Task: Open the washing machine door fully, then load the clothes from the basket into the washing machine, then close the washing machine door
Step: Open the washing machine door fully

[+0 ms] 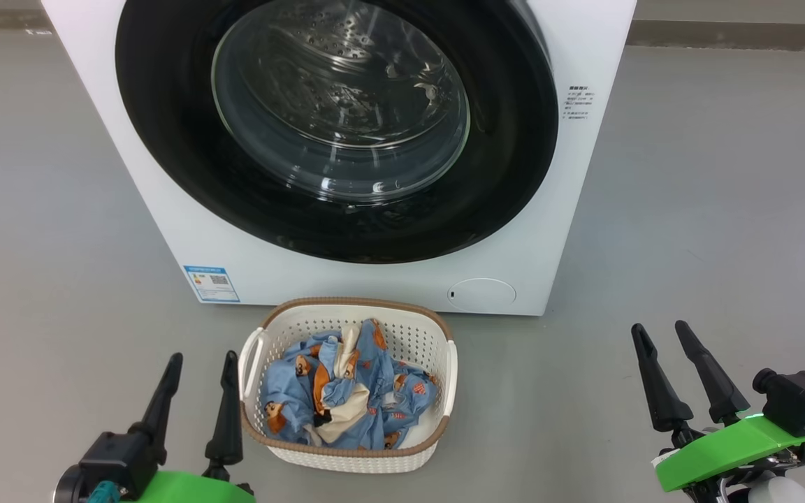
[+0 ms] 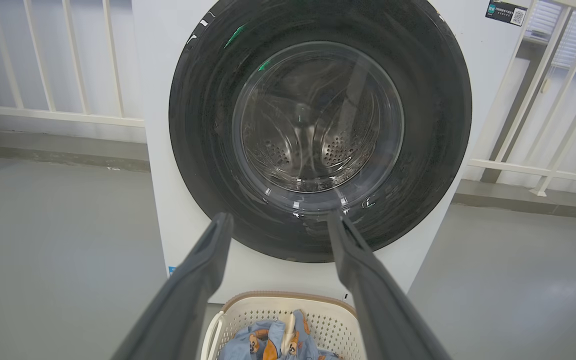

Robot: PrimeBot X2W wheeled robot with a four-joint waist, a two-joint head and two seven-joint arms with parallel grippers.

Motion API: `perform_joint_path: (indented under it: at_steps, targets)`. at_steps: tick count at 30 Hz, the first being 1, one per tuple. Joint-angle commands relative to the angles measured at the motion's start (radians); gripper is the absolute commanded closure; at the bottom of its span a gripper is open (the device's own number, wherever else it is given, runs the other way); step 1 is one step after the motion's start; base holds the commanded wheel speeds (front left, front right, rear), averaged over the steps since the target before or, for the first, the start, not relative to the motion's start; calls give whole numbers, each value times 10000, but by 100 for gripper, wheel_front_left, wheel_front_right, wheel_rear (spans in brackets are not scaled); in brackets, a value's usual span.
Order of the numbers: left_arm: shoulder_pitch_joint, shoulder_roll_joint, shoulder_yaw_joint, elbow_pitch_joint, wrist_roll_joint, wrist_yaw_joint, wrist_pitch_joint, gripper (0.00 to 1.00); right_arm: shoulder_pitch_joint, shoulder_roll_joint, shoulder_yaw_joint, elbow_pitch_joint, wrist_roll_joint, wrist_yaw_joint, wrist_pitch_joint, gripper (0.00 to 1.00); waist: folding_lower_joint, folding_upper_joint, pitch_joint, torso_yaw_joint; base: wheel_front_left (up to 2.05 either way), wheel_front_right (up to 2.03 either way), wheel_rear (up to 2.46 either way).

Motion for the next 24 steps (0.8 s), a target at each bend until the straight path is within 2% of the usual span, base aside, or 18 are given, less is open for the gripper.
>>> perform_joint_path:
  at_steps: [1, 24]
  targets:
    - [-371, 160, 304, -263, -118, -55, -92, 0, -351, -124, 238, -216, 22, 98, -120, 0, -1, 0, -12, -2, 0, 0, 0]
    - [-308, 160, 236, -246, -74, -39, -92, 0, -310, -130, 227, -130, -75, 98, -120, 0, -1, 0, -13, -15, 0, 0, 0]
